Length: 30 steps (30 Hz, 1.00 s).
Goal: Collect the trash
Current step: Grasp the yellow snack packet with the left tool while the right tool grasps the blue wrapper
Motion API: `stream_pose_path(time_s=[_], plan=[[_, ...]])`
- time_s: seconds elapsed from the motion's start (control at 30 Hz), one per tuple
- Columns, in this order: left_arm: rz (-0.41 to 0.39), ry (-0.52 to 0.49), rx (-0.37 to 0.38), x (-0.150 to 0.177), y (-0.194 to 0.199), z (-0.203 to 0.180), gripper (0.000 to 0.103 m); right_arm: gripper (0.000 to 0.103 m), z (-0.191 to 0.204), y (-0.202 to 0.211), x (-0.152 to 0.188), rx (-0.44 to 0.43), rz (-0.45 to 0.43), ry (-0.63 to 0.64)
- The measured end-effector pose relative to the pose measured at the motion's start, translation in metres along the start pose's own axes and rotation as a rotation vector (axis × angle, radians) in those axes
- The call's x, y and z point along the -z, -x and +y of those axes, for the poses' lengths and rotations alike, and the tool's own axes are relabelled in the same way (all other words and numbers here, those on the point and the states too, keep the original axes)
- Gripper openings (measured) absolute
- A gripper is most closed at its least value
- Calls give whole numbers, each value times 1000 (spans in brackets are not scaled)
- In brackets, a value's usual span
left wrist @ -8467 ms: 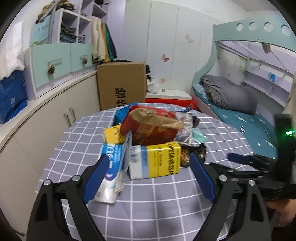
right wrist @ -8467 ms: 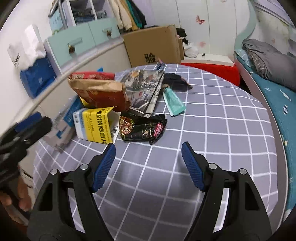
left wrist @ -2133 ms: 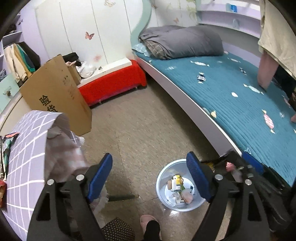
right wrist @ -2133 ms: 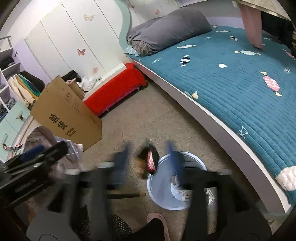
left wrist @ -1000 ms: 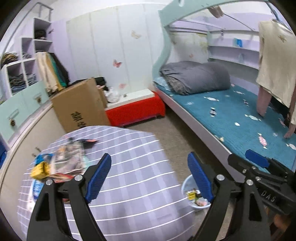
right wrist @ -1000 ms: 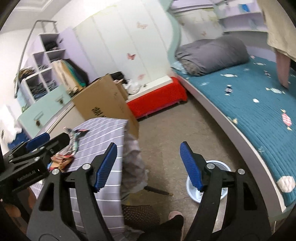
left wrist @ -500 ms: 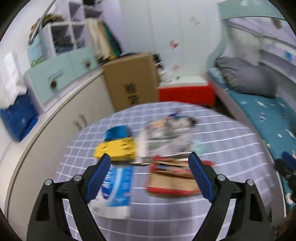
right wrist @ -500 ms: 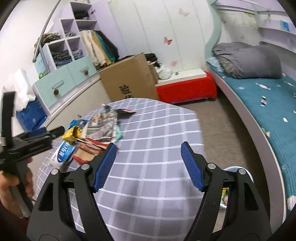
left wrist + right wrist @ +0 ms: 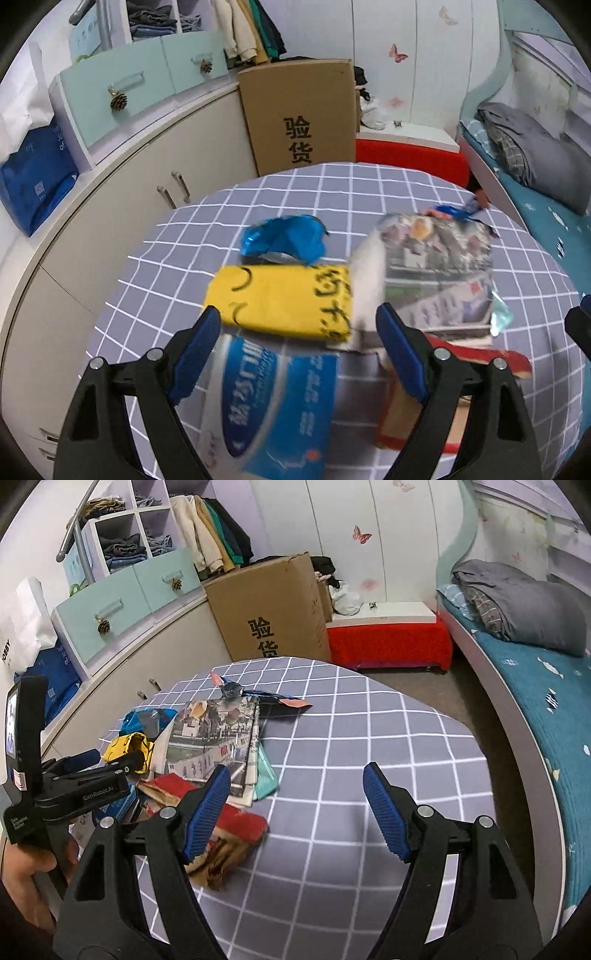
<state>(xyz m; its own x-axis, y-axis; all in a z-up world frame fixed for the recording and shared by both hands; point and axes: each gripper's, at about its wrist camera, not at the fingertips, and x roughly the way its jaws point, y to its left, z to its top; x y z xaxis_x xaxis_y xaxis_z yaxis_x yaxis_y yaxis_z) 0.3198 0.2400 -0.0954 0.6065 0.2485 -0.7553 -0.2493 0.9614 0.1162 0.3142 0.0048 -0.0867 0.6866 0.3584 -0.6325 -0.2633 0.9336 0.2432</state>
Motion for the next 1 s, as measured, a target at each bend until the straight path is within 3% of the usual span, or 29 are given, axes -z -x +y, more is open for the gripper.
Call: stream_pose_path(time_s=[0.1, 0.27, 0.4, 0.5, 0.6, 0.9, 1.0], plan=[[19, -4, 9, -2, -10, 6, 82, 73, 5, -6, -2, -10, 2, 6], [44, 0, 60, 0, -15, 20, 66, 73, 15, -10, -5, -32, 8, 16], [60, 20, 112, 6, -14, 38, 26, 74, 33, -8, -10, -41, 3, 48], [59, 48, 145, 9, -11, 55, 14, 75, 53, -8, -13, -46, -1, 84], [37, 48, 128, 13, -5, 69, 5, 75, 74, -14, -17, -58, 9, 116], [-37, 130, 156, 10, 8, 120, 4, 75, 145, -43, -34, -92, 53, 231], [-42, 157, 153, 3, -1, 130, 4, 75, 168, -61, -44, -63, 72, 289]])
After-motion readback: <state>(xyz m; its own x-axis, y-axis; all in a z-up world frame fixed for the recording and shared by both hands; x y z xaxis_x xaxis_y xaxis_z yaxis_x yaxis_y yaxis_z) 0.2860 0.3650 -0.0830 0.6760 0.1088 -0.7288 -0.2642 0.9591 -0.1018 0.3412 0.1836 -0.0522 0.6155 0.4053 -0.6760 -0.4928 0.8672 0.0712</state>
